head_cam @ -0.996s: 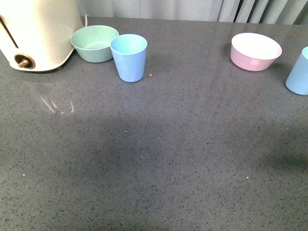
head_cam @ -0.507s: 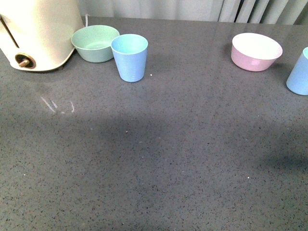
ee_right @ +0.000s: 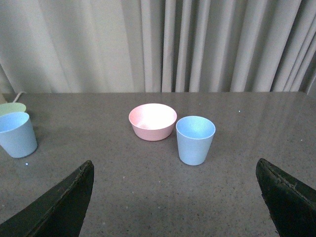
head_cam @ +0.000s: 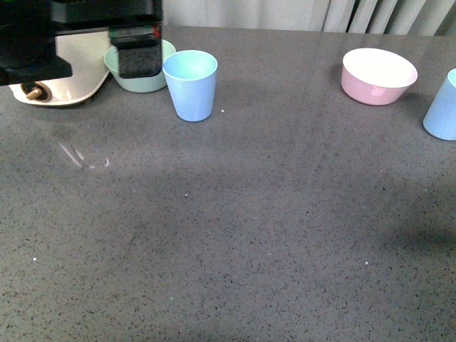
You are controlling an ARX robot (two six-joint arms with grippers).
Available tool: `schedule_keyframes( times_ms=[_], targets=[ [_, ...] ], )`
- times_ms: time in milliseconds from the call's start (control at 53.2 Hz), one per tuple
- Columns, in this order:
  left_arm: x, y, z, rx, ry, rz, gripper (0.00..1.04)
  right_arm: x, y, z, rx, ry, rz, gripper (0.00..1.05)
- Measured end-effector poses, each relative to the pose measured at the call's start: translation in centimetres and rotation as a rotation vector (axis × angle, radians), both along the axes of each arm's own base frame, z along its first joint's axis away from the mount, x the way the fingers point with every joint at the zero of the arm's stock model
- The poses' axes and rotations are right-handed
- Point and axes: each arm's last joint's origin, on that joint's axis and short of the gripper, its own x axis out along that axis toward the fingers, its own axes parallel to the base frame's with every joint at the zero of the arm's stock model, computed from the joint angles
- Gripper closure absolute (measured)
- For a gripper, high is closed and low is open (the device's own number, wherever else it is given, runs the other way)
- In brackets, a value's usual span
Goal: Stack blue cups with both arms
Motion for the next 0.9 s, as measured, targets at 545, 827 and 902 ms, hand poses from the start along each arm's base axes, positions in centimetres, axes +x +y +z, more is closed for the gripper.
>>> schedule_keyframes(
  times_ms=[545,827,902],
  targets=[
    [8.1,-6.7,-2.5,0.057,0.098,0.087,0.09,0.0,0.0,0.0,0.0,0.0,0.0,0.09],
    [11.0,-6.8,-3.4,0.072,0.15,0.194,0.09,0.0,0.0,0.0,0.0,0.0,0.0,0.09],
    [11.7,-6.7,-3.4,0.067,0.161,0.225,0.09,0.0,0.0,0.0,0.0,0.0,0.0,0.09]
  ],
)
